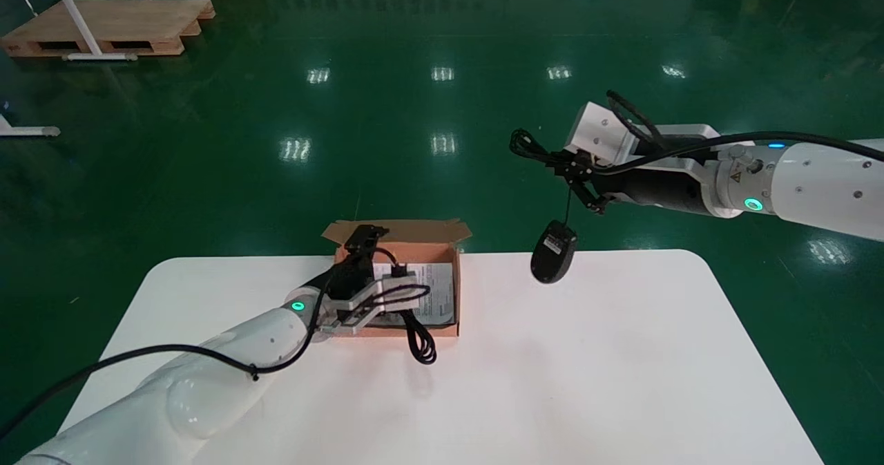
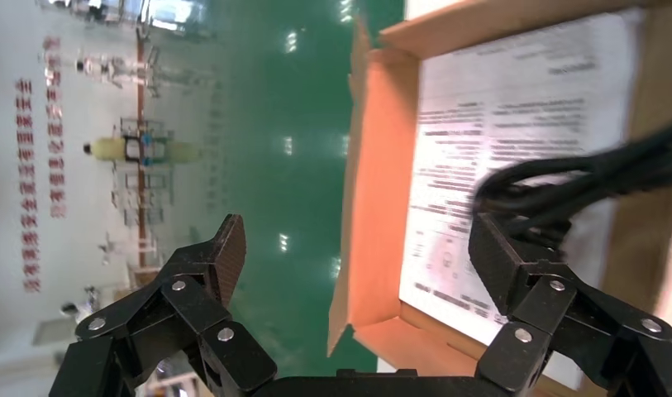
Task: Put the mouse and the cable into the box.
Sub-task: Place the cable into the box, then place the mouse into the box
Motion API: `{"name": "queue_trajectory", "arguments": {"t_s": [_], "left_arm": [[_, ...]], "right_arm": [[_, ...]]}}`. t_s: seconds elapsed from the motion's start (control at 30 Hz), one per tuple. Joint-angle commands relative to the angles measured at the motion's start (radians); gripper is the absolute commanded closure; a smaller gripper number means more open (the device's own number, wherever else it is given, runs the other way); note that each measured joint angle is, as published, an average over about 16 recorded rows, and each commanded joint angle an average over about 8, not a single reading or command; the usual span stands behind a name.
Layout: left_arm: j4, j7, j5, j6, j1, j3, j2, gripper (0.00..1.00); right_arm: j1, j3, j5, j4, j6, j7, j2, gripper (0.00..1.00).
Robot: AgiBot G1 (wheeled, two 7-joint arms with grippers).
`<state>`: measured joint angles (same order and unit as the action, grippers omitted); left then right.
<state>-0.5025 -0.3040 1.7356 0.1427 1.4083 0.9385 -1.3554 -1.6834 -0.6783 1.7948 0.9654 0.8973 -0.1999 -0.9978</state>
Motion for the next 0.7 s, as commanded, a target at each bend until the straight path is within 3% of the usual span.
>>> {"name": "queue_trajectory", "arguments": {"t_s": [0.03,0.23,0.53,0.7], "left_arm": [[0.011,0.036,-0.018,-0.002,0.016,0.016,-0.001,0.0],[0.128,0.117,-0.05,0.015,0.122,-0.004,0.052,0.0],[0.184,0.143,-0.051,0.035,0.17,-0.012,0.095,0.0],[0.184,0.147,-0.049,0.035,0.171,-0.011,0.095,0.0]], "right_arm": [[0.003,0.0,0.001,0.006,0.001,-0.005,0.003,1.0],[-0.015,-0.016,-0.022,-0.079,0.0,0.101,-0.082,1.0],[-0.068,-0.048,-0.069,-0.4,-0.069,0.378,-0.323,1.0],[-0.039,-0.131,-0.13,-0.411,-0.131,0.468,-0.378,1.0]]}}
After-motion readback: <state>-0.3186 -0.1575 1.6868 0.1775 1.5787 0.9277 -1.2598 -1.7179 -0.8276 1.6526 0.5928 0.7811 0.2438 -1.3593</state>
